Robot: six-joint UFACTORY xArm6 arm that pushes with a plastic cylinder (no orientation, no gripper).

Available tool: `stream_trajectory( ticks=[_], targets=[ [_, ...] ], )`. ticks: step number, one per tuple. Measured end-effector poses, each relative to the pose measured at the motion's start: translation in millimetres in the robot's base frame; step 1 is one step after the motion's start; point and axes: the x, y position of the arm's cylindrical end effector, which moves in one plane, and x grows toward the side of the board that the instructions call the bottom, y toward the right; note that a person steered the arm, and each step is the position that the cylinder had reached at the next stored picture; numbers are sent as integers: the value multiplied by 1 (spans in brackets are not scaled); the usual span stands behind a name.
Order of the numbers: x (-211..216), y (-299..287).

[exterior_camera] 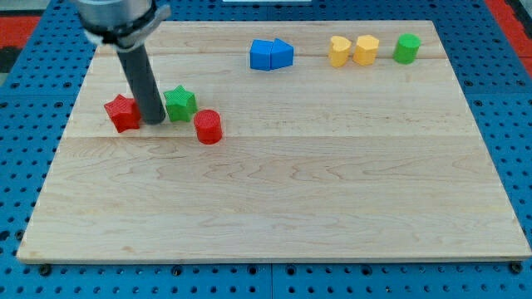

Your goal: Push the green star towards the up

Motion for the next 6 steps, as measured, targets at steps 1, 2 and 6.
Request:
stream_trajectory(
  ticks=[1, 2, 6],
  targets=[
    [-3, 31],
    [-32, 45],
    [-127, -17]
  ],
)
